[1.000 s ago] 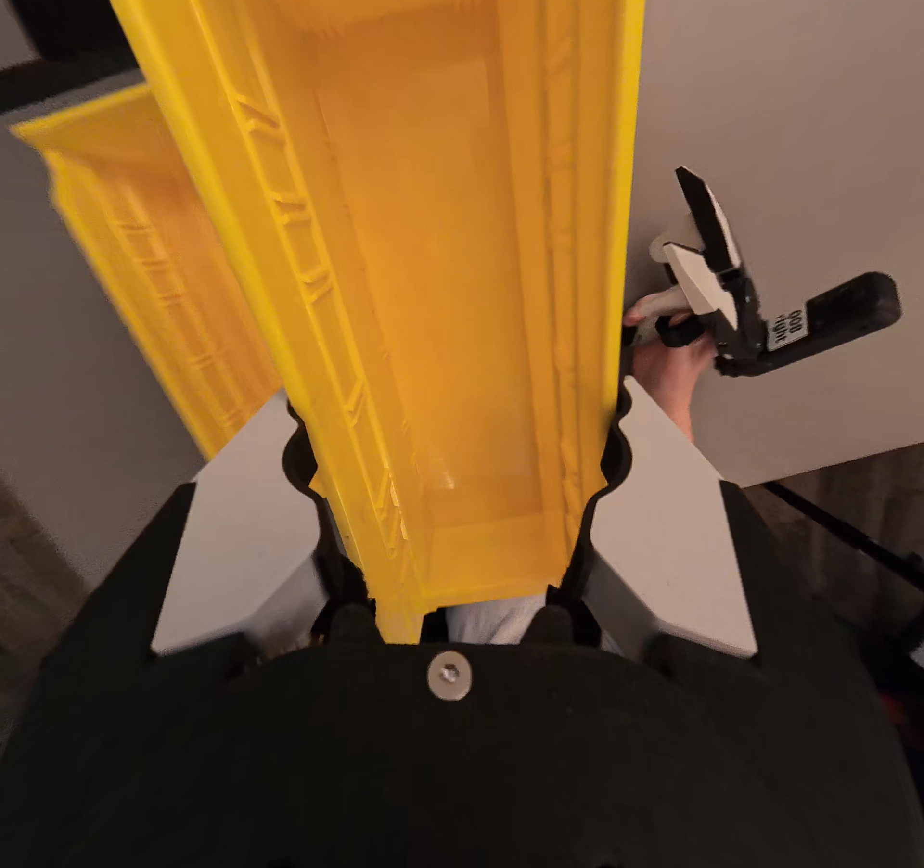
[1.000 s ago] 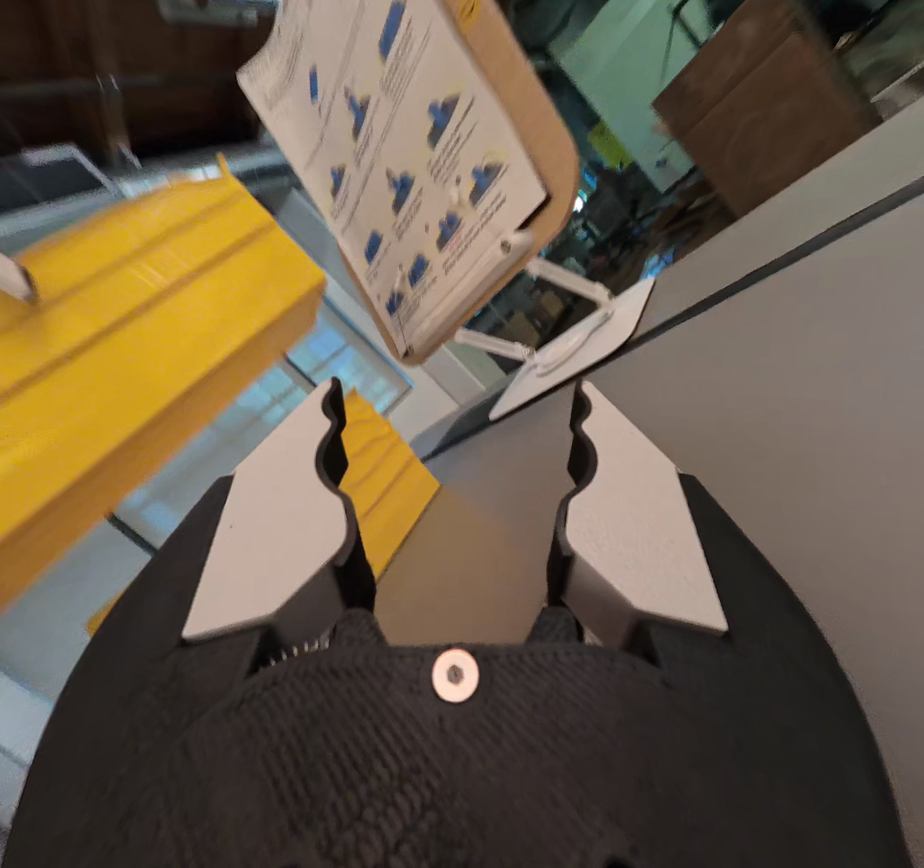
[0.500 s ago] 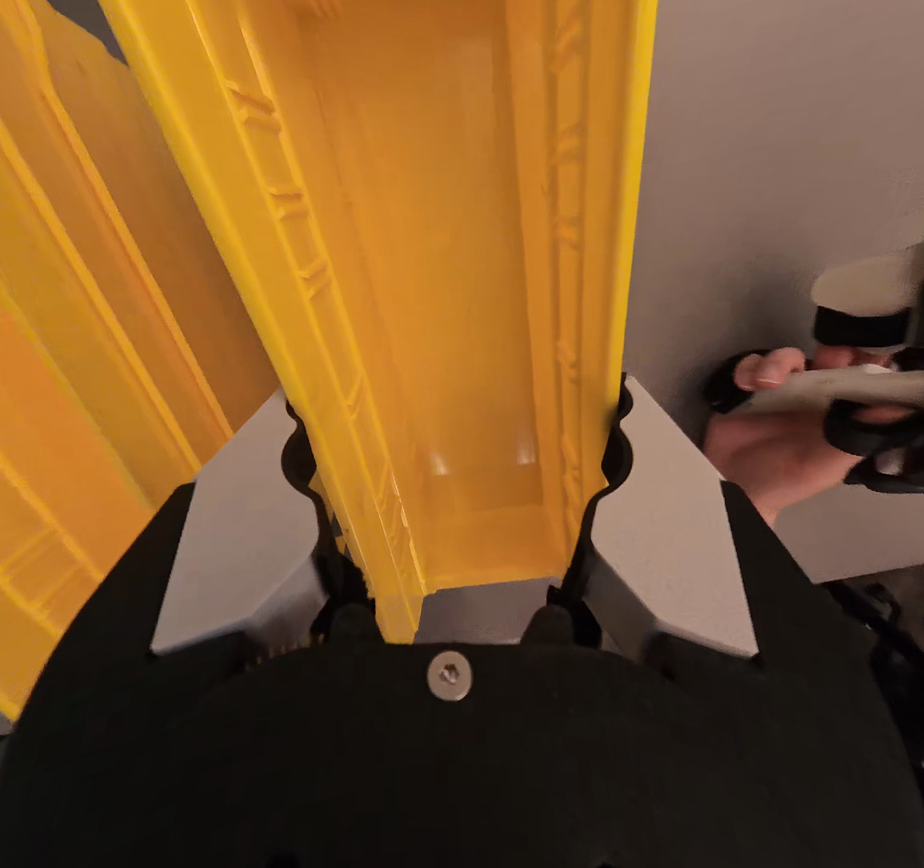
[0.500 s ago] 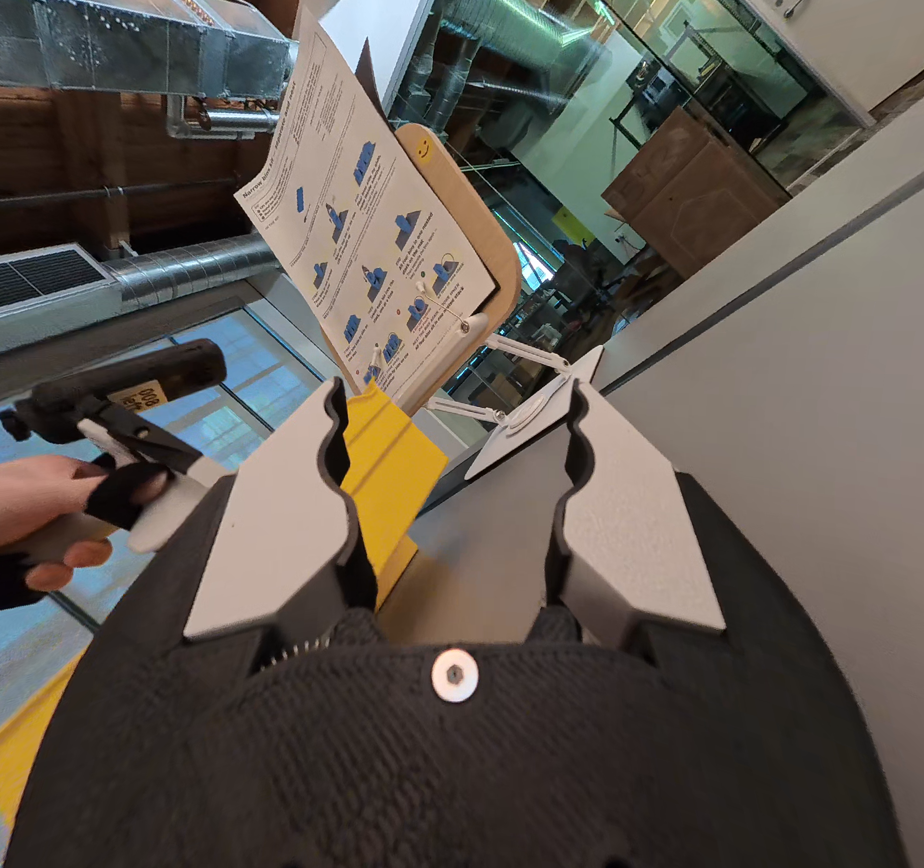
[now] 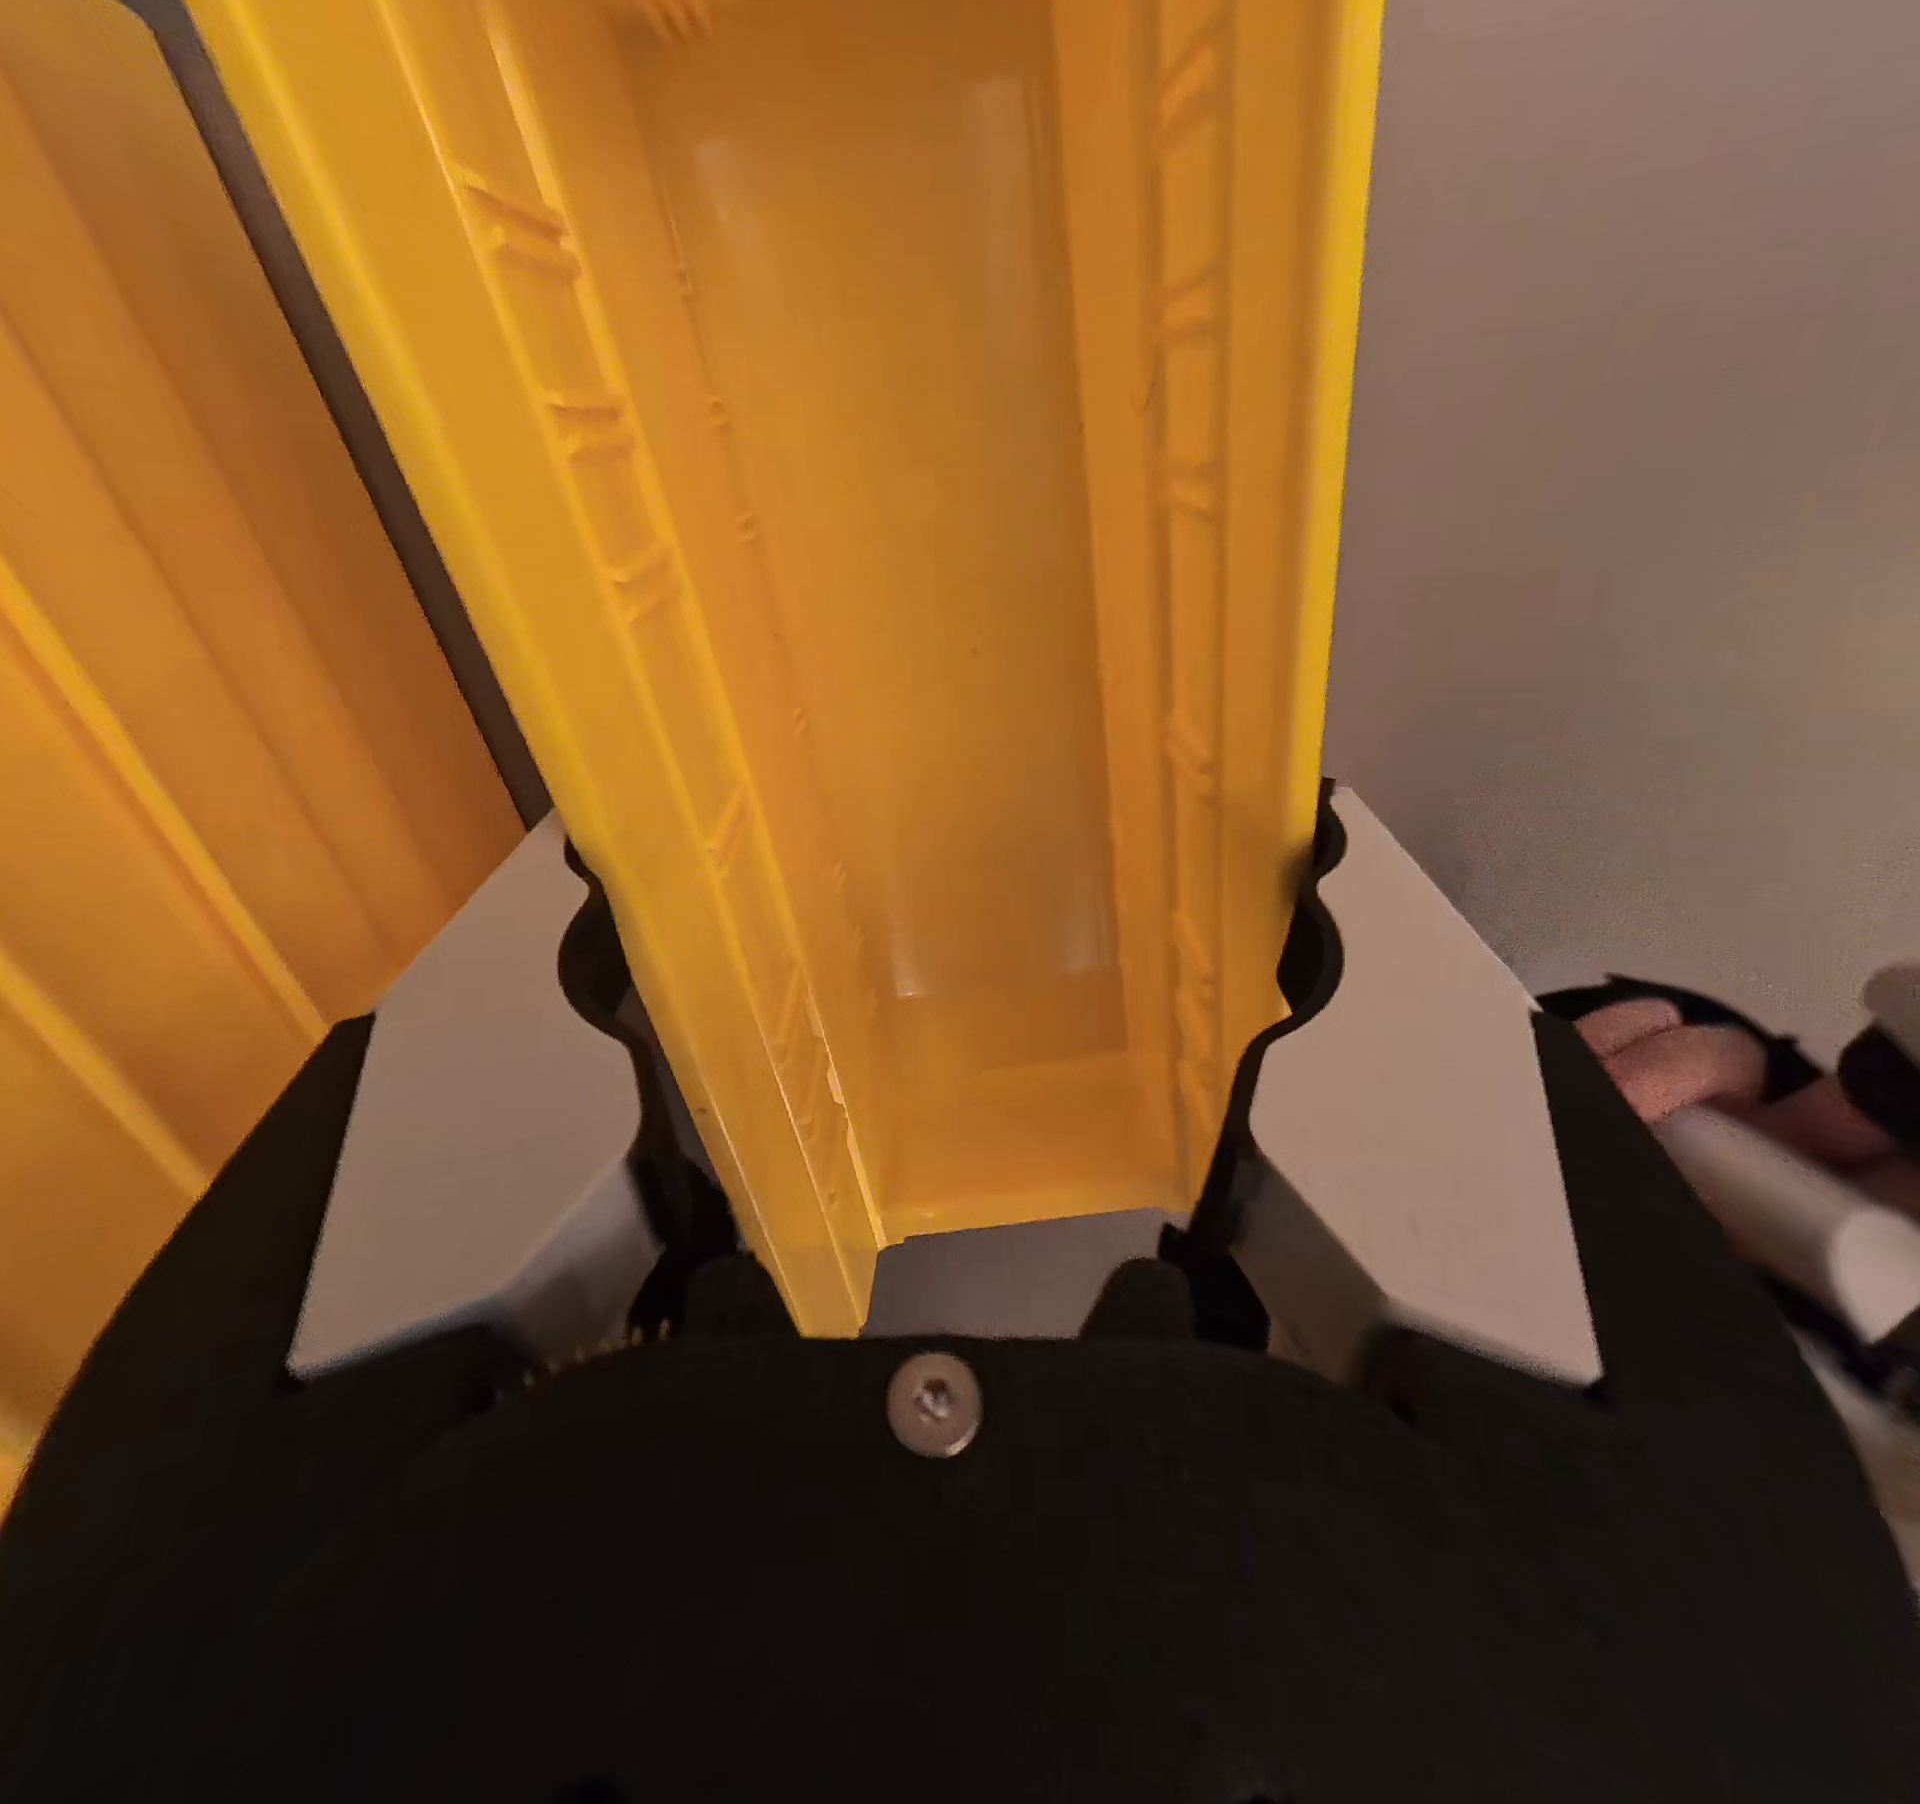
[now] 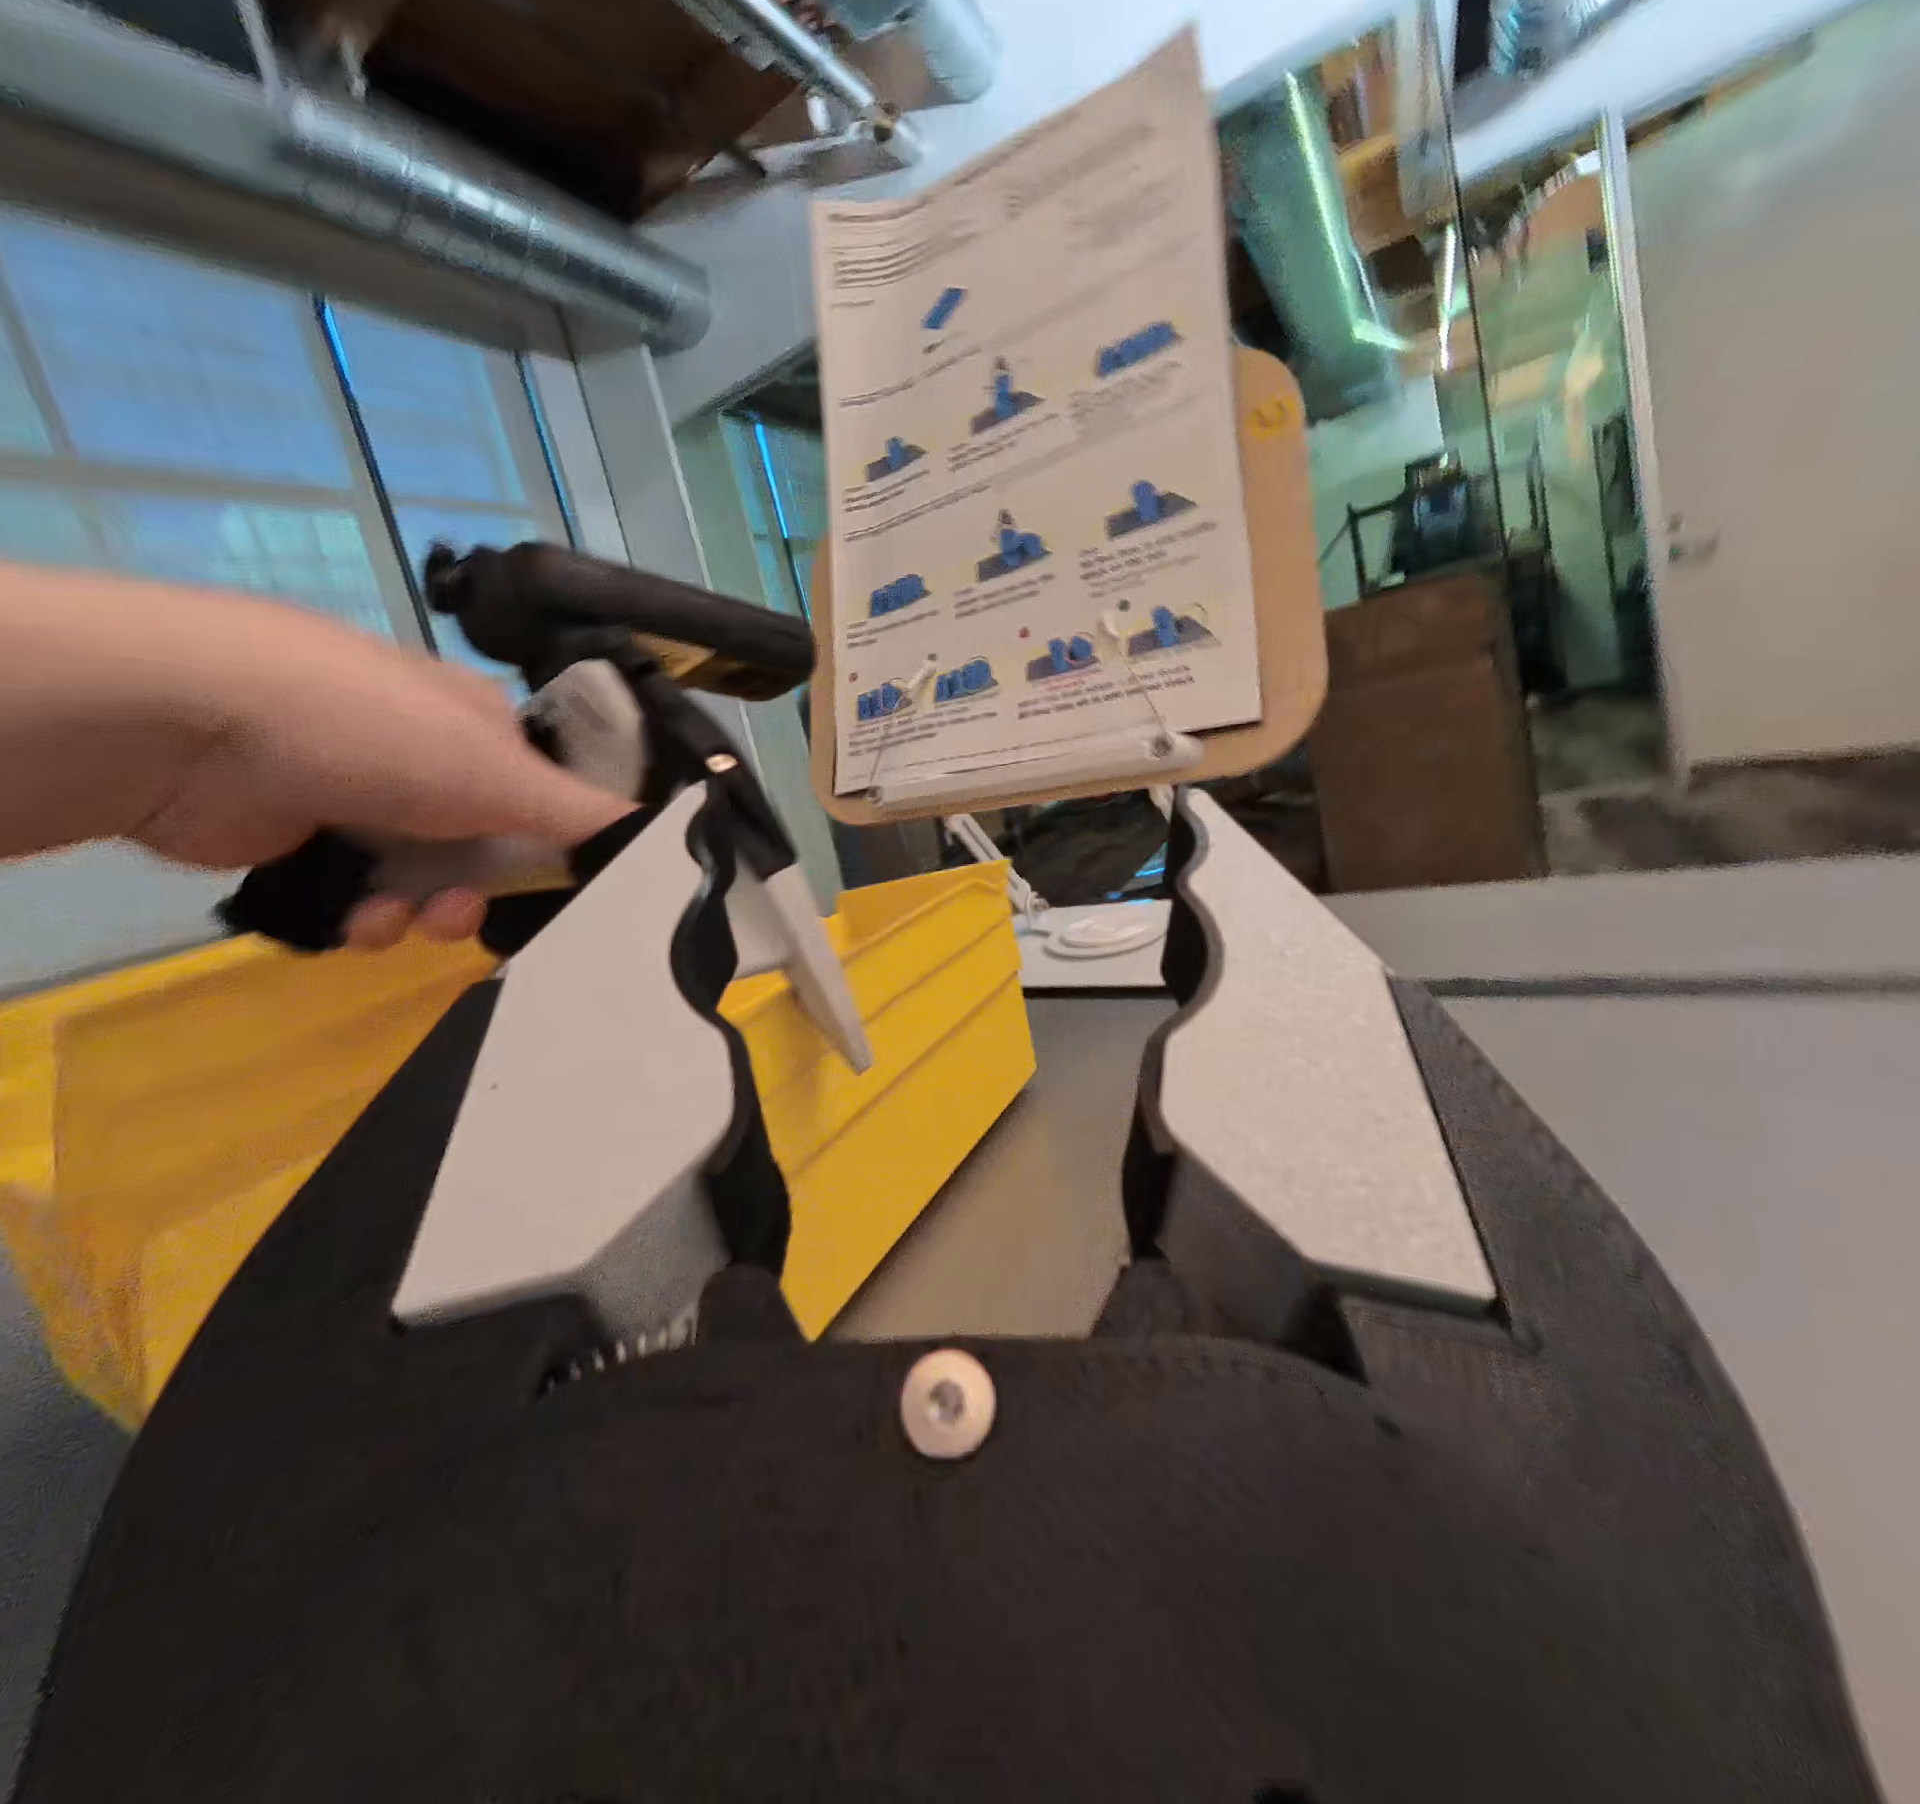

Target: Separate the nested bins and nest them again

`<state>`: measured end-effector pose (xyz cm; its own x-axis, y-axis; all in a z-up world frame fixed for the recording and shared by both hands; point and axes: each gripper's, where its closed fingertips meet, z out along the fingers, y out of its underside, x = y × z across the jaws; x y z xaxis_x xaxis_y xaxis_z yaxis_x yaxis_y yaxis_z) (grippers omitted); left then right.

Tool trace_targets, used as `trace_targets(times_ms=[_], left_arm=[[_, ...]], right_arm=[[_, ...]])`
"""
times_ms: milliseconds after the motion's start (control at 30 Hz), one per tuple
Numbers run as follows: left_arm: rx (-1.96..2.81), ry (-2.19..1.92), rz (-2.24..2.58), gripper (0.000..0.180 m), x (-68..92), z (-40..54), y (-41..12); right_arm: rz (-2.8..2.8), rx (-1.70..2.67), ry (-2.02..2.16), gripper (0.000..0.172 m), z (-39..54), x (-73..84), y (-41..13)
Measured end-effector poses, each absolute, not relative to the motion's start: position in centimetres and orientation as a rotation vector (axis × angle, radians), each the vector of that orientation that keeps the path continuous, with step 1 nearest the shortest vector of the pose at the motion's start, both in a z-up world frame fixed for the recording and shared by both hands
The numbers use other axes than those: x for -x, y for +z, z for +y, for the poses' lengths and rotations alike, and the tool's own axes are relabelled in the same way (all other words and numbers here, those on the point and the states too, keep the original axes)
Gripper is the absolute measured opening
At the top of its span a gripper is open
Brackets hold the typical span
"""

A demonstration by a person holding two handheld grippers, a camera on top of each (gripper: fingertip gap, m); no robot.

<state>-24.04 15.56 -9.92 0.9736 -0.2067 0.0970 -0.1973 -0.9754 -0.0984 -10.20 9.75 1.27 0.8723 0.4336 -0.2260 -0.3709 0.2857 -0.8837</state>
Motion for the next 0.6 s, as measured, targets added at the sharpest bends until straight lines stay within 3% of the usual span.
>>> trace_targets(times_ms=[133, 167, 300, 467, 600], left_arm=[[2.998, -0.292, 0.311, 0.131, 23.0, 15.8, -8.3], [2.976, -0.310, 0.321, 0.132, 23.0, 16.1, -7.3], [2.835, -0.360, 0.442, 0.128, 23.0, 17.0, -1.4], [2.575, -0.256, 0.489, 0.117, 27.8, 18.6, 7.2], [2.561, -0.123, 0.418, 0.128, 35.0, 18.0, 8.1]], right_arm=[[-0.204, 1.271, 0.582, 0.077, 7.6, 14.2, 0.8], [-0.195, 1.324, 0.644, 0.070, 7.6, 14.6, 0.6], [-0.081, 1.692, 0.827, 0.070, 9.9, 15.1, -1.2], [-0.141, 2.303, 0.747, 0.071, 12.7, 17.7, -5.3], [-0.227, 2.680, 0.492, 0.065, 13.7, 18.0, -9.6]])
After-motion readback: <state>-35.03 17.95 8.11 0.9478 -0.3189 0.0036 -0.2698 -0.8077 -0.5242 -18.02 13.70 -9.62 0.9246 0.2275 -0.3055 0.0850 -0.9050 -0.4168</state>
